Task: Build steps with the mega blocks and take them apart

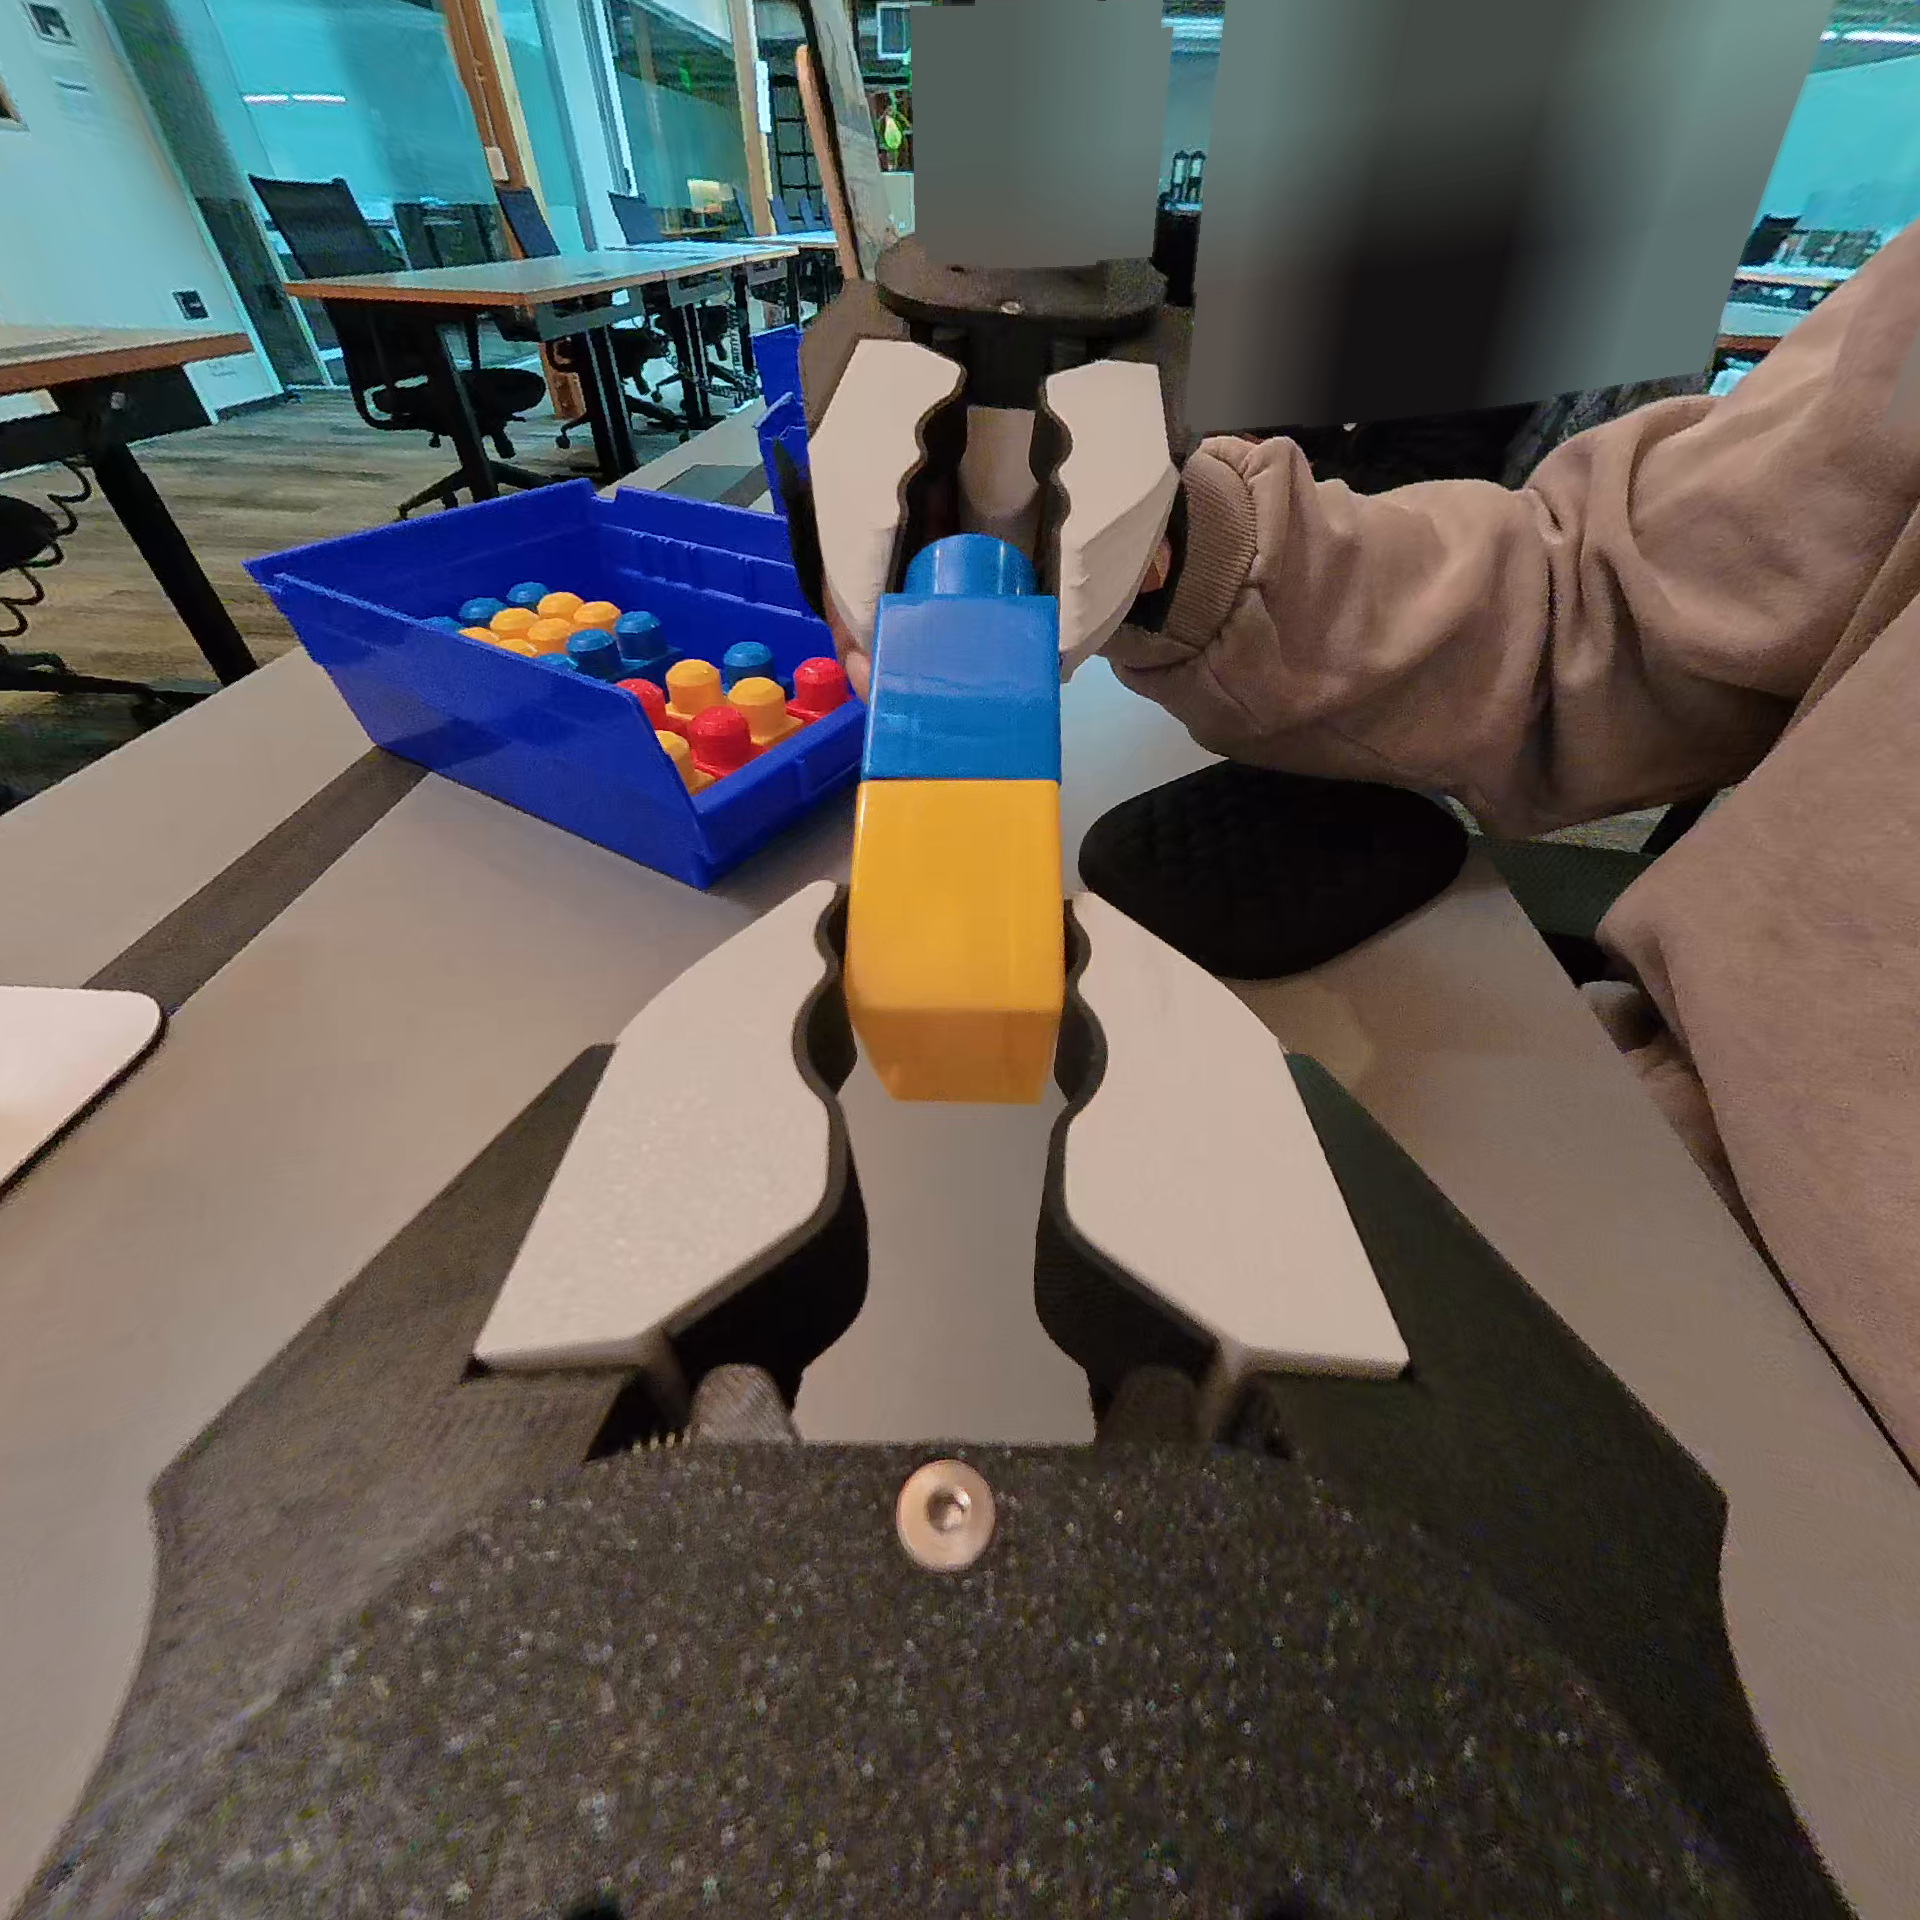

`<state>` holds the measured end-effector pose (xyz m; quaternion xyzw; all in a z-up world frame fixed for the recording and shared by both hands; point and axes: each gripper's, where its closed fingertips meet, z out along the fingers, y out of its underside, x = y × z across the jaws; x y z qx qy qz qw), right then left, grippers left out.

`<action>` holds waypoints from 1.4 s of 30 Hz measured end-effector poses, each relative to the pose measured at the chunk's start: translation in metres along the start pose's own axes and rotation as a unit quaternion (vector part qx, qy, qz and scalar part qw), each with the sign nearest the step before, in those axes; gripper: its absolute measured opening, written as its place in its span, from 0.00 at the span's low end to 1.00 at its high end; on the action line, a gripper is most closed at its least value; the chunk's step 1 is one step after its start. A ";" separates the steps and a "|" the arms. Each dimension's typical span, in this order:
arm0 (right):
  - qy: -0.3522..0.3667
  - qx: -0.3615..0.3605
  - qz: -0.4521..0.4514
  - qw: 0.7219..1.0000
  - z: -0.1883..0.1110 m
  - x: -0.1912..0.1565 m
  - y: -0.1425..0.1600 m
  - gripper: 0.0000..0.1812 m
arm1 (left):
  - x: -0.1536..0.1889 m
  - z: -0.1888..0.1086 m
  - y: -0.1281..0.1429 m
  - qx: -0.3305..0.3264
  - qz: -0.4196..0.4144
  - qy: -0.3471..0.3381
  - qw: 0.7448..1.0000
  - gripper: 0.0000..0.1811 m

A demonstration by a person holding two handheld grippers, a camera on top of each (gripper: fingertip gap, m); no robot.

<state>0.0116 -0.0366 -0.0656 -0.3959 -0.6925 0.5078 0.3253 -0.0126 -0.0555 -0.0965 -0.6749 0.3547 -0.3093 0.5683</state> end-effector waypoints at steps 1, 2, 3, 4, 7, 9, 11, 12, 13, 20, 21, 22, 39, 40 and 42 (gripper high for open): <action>-0.003 -0.001 -0.001 1.000 -0.001 -0.002 -0.001 0.16 | 0.001 0.000 -0.001 0.000 0.002 0.002 1.000 0.20; -0.006 -0.005 0.001 1.000 -0.003 -0.004 -0.002 0.16 | 0.002 0.000 -0.002 0.002 0.005 0.002 1.000 0.20; -0.005 -0.014 -0.003 1.000 -0.007 -0.004 -0.003 0.16 | 0.002 0.000 -0.001 -0.001 0.007 0.000 1.000 0.20; -0.003 -0.018 -0.007 1.000 -0.014 -0.004 -0.007 0.16 | 0.000 -0.001 0.000 -0.004 0.010 -0.006 1.000 0.20; 0.041 -0.035 -0.016 0.998 -0.057 0.016 -0.022 0.16 | -0.010 -0.009 -0.002 0.012 0.003 -0.026 1.000 0.20; 0.093 -0.077 -0.028 0.992 -0.092 0.040 -0.026 0.16 | -0.017 -0.014 -0.006 0.025 0.002 -0.045 0.999 0.20; 0.140 -0.141 -0.028 0.980 -0.129 0.066 -0.021 0.16 | -0.024 -0.018 -0.011 0.043 0.000 -0.065 0.997 0.20; 0.165 -0.184 -0.023 0.969 -0.147 0.081 -0.013 0.16 | -0.027 -0.020 -0.014 0.052 0.000 -0.077 0.996 0.20; 0.186 -0.233 -0.016 0.954 -0.166 0.095 -0.001 0.16 | -0.029 -0.022 -0.016 0.060 0.001 -0.086 0.995 0.20; 0.209 -0.501 0.091 0.835 -0.263 0.140 0.123 0.16 | -0.047 -0.041 -0.031 0.110 0.006 -0.153 0.982 0.20; 0.201 -0.518 0.102 0.825 -0.268 0.140 0.137 0.16 | -0.050 -0.043 -0.031 0.112 0.004 -0.158 0.981 0.20; 0.193 -0.534 0.113 0.815 -0.271 0.139 0.149 0.16 | -0.052 -0.044 -0.030 0.114 0.002 -0.162 0.980 0.20; 0.075 -0.586 0.153 0.792 -0.238 0.092 0.202 0.16 | -0.059 -0.040 -0.015 0.093 -0.014 -0.161 0.983 0.20; 0.072 -0.588 0.155 0.791 -0.236 0.089 0.205 0.16 | -0.059 -0.040 -0.015 0.093 -0.014 -0.161 0.982 0.20; 0.070 -0.587 0.163 0.790 -0.233 0.084 0.208 0.16 | -0.059 -0.040 -0.017 0.096 -0.013 -0.162 0.982 0.20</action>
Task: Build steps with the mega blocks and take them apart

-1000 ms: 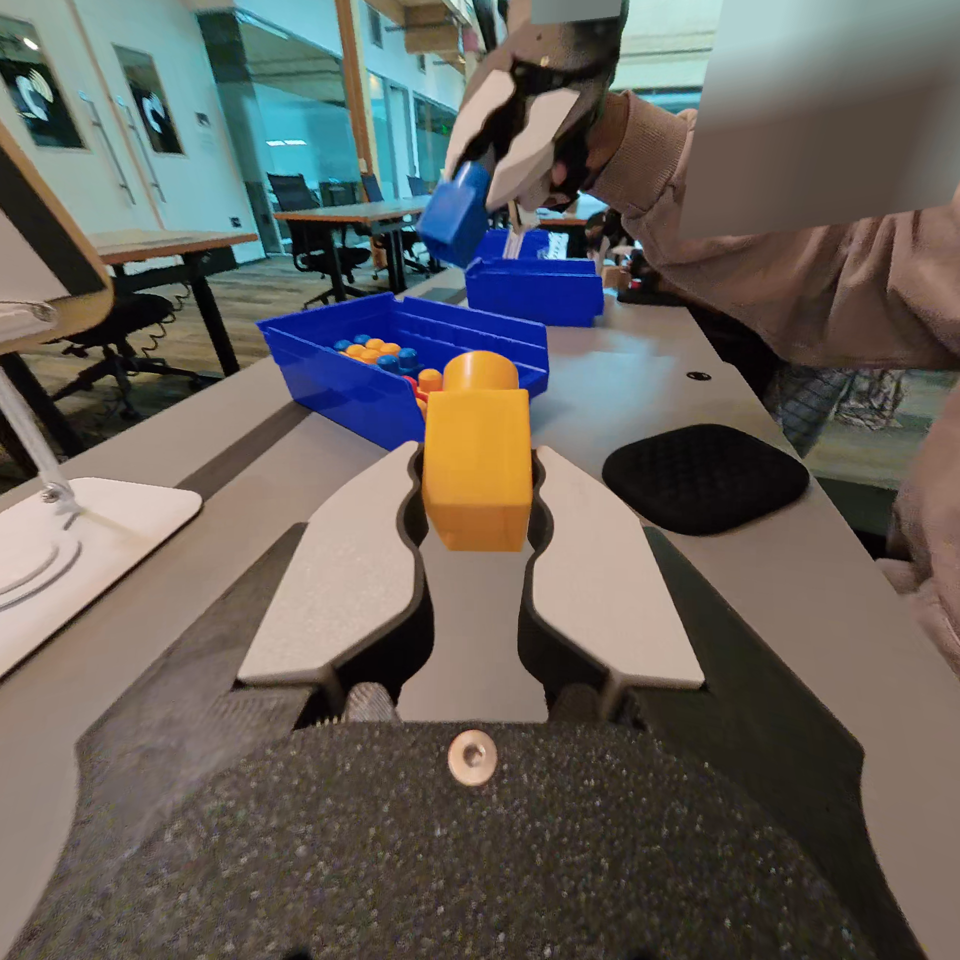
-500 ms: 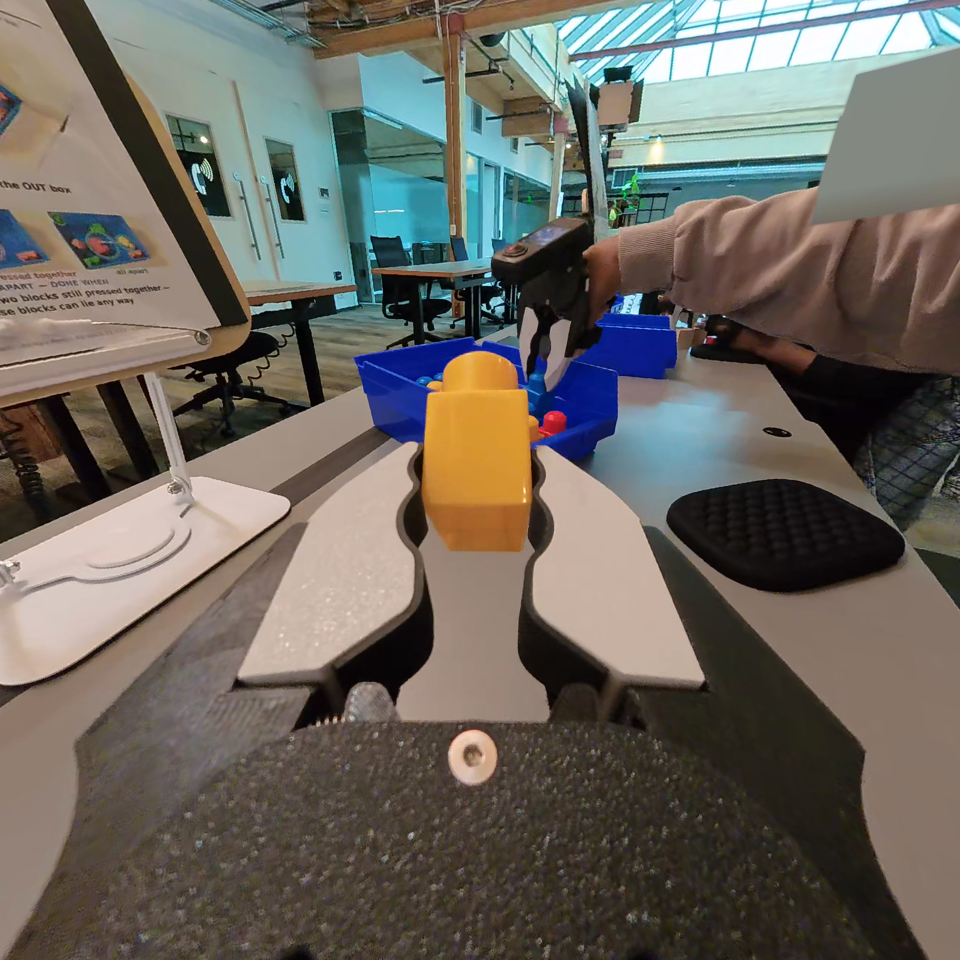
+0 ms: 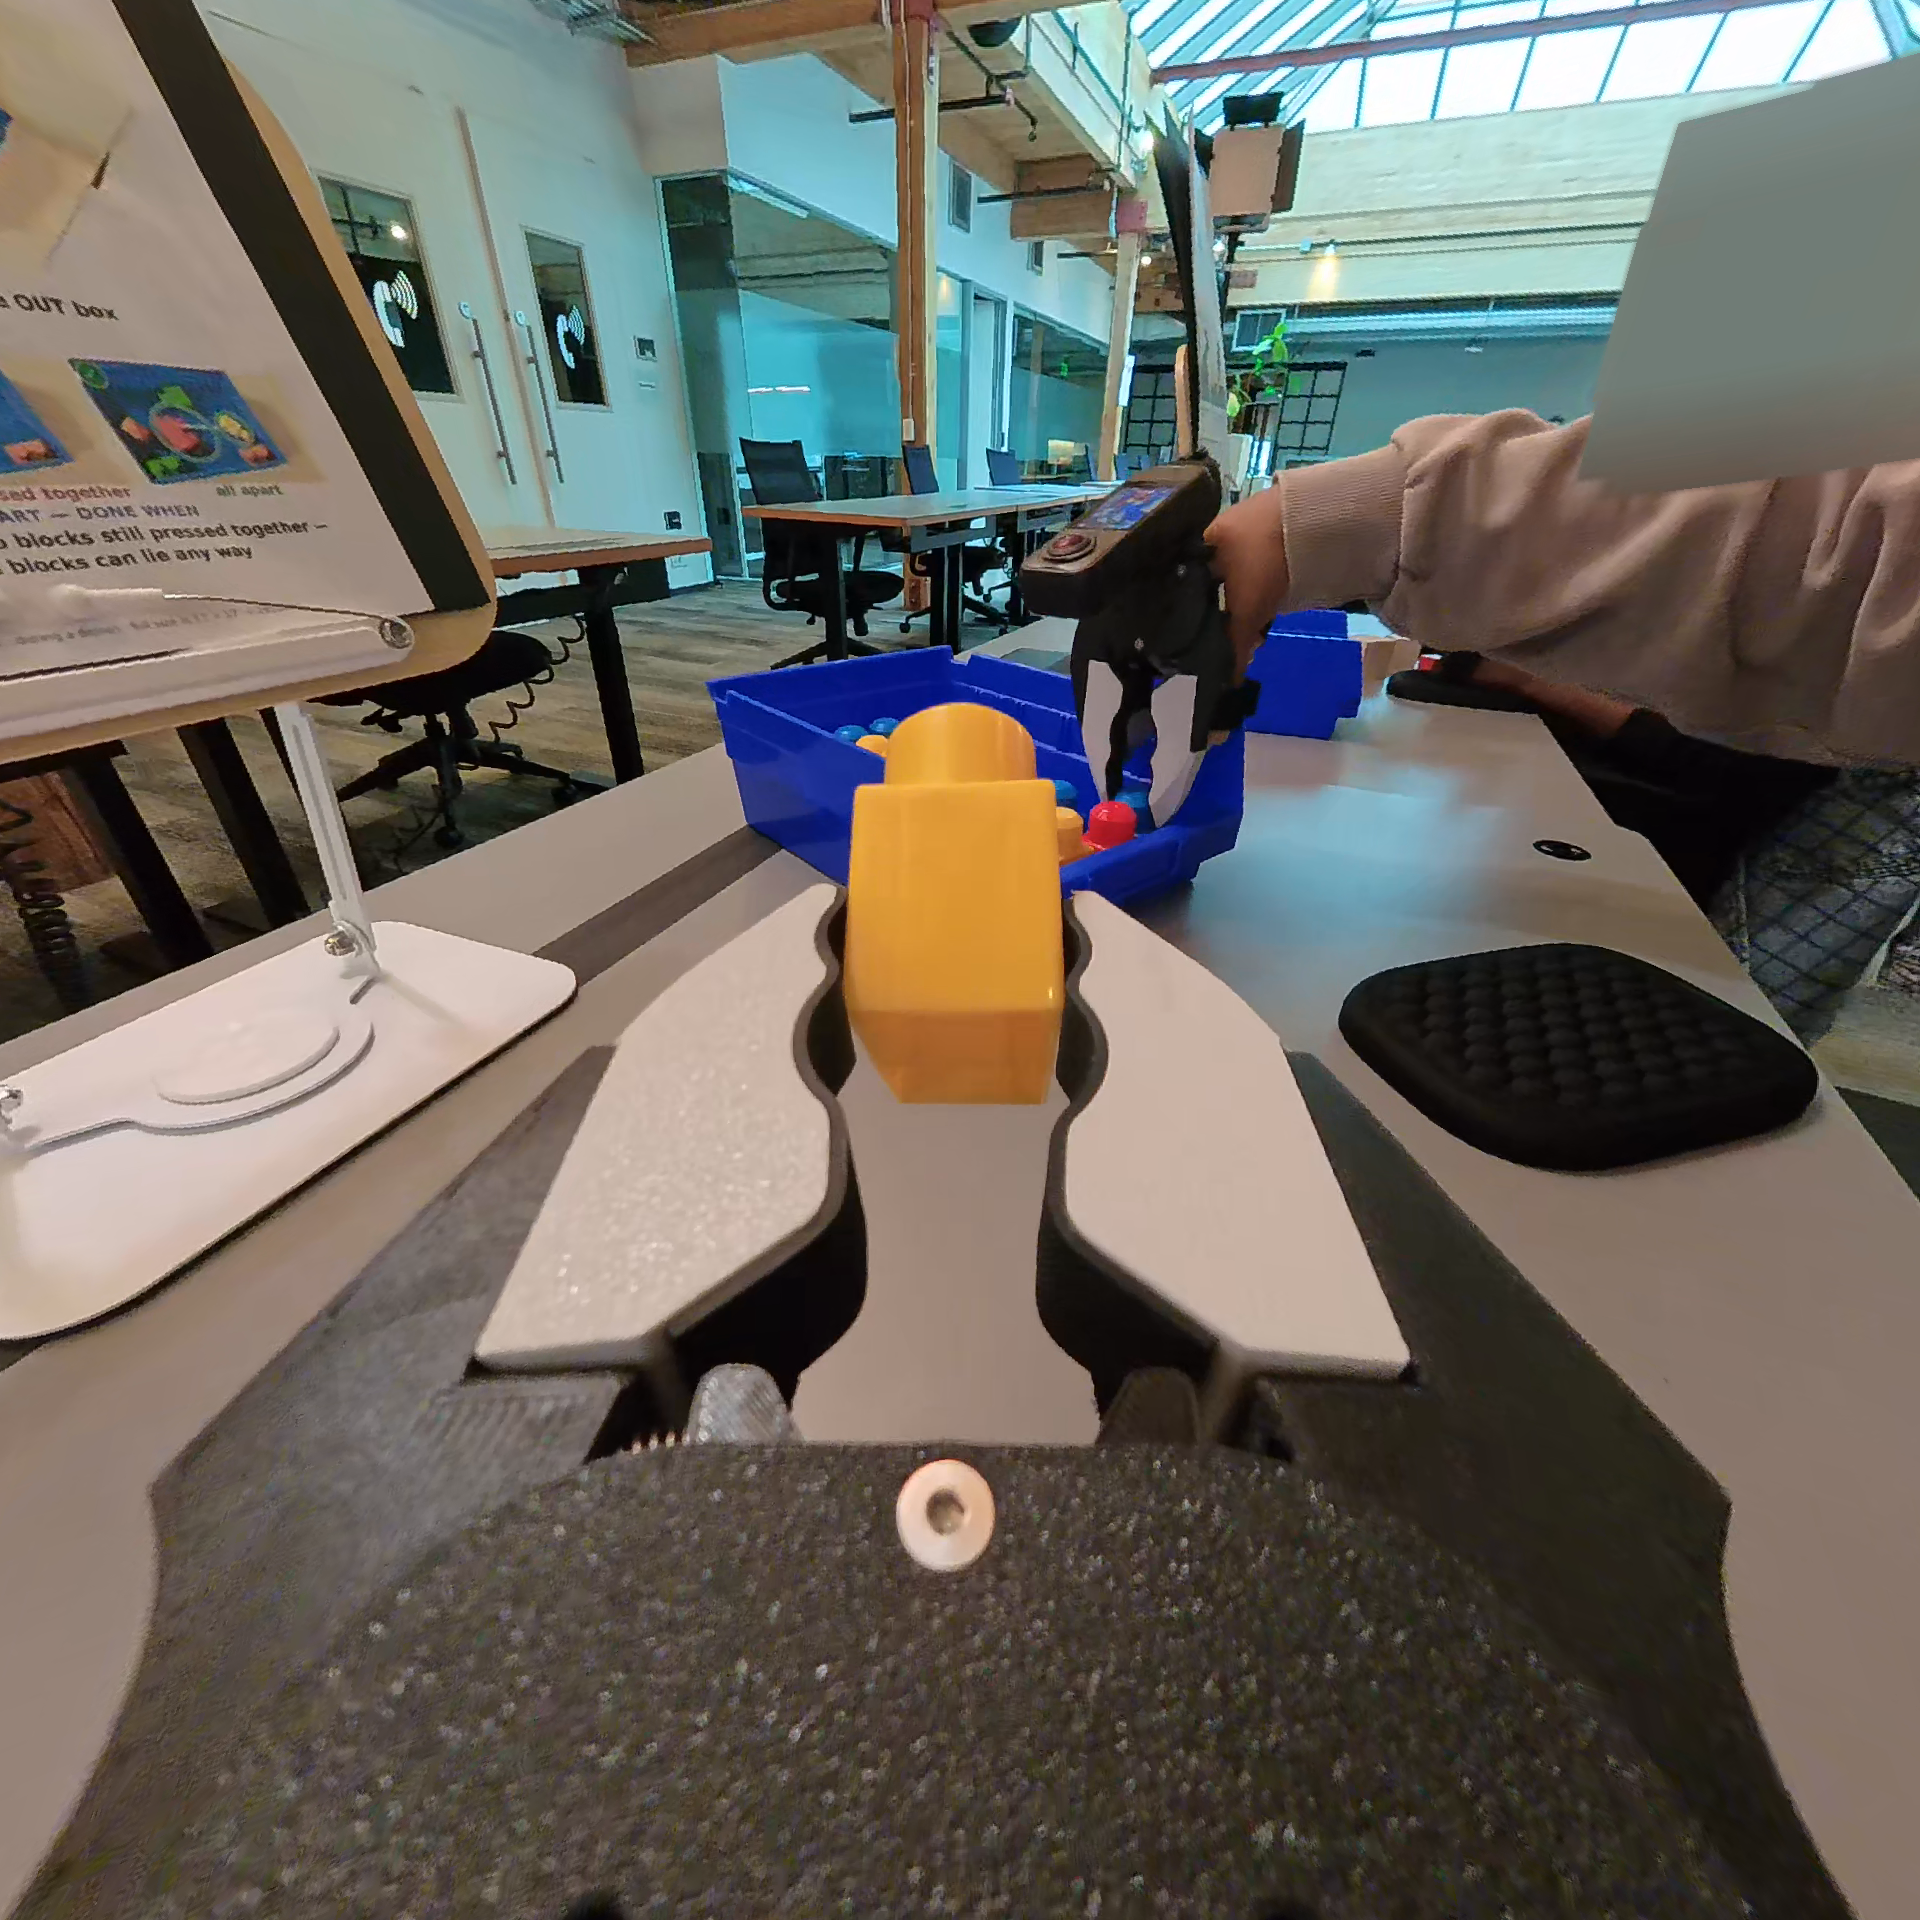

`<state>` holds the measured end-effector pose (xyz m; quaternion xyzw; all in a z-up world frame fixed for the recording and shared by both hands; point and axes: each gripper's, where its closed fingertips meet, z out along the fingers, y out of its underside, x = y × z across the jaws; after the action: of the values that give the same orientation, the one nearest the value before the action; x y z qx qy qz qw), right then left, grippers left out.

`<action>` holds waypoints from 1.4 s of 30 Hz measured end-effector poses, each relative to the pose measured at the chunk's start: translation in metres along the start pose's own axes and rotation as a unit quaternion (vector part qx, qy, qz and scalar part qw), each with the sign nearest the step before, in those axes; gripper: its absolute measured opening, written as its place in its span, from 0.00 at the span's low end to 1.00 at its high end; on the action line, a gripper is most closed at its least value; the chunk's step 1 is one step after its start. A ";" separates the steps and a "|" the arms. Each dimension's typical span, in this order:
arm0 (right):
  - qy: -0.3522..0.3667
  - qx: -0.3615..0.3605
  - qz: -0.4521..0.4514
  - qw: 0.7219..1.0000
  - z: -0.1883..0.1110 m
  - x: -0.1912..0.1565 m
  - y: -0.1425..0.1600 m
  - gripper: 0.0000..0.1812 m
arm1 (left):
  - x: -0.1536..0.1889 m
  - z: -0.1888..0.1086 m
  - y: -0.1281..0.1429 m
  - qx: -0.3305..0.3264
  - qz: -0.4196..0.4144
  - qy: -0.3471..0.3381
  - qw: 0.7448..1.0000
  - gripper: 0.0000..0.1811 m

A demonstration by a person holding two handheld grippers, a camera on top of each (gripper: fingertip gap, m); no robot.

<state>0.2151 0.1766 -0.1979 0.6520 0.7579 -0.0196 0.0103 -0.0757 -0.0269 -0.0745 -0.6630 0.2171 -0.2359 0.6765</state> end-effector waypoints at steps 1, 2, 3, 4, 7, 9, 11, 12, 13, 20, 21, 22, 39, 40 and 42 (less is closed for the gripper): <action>0.003 0.002 0.000 1.000 0.000 0.000 -0.001 0.16 | 0.000 0.000 -0.001 0.002 0.000 0.000 1.000 0.20; 0.002 -0.001 0.003 1.000 0.000 -0.001 0.000 0.16 | 0.001 0.000 -0.001 0.003 0.000 0.000 1.000 0.20; 0.000 -0.001 0.008 1.000 0.000 -0.002 0.001 0.16 | 0.001 0.000 -0.002 0.005 0.000 0.000 1.000 0.20; -0.005 -0.001 0.013 1.000 0.000 -0.003 0.001 0.16 | 0.001 0.000 -0.002 0.005 0.000 0.001 1.000 0.20; -0.004 0.003 0.011 1.000 -0.002 -0.003 0.000 0.17 | 0.004 0.001 -0.003 0.011 -0.002 0.007 1.000 0.20; -0.001 0.022 0.004 1.000 -0.009 -0.004 -0.003 0.20 | 0.010 0.001 -0.006 0.022 -0.002 0.020 1.000 0.20; 0.013 0.059 0.005 0.998 -0.025 -0.003 -0.012 0.23 | 0.018 0.003 -0.009 0.033 -0.002 0.032 0.999 0.20; 0.023 0.094 0.003 0.995 -0.037 -0.005 -0.022 0.23 | 0.024 0.005 -0.010 0.038 -0.003 0.040 0.998 0.20; 0.032 0.138 -0.003 0.990 -0.050 -0.010 -0.037 0.22 | 0.030 0.008 -0.011 0.043 -0.004 0.048 0.998 0.20; -0.027 0.408 -0.129 0.903 -0.105 -0.133 -0.159 0.22 | 0.069 0.027 -0.006 0.052 -0.015 0.097 0.994 0.20; -0.046 0.428 -0.142 0.892 -0.105 -0.150 -0.170 0.22 | 0.073 0.029 -0.005 0.050 -0.014 0.100 0.994 0.20; -0.063 0.443 -0.149 0.882 -0.104 -0.164 -0.180 0.22 | 0.076 0.031 -0.004 0.048 -0.012 0.102 0.994 0.20; -0.067 0.475 -0.178 0.859 -0.110 -0.200 -0.212 0.16 | 0.097 0.038 0.002 0.039 -0.003 0.128 0.991 0.20; -0.065 0.466 -0.184 0.863 -0.111 -0.198 -0.209 0.16 | 0.097 0.041 0.005 0.031 0.001 0.121 0.992 0.20; -0.054 0.445 -0.188 0.874 -0.117 -0.188 -0.202 0.16 | 0.090 0.044 0.011 0.017 0.018 0.089 0.996 0.20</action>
<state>0.0451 -0.0344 -0.0698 0.4303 0.7757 -0.3916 -0.2446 0.0226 -0.0463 -0.0822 -0.6238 0.2841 -0.2853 0.6699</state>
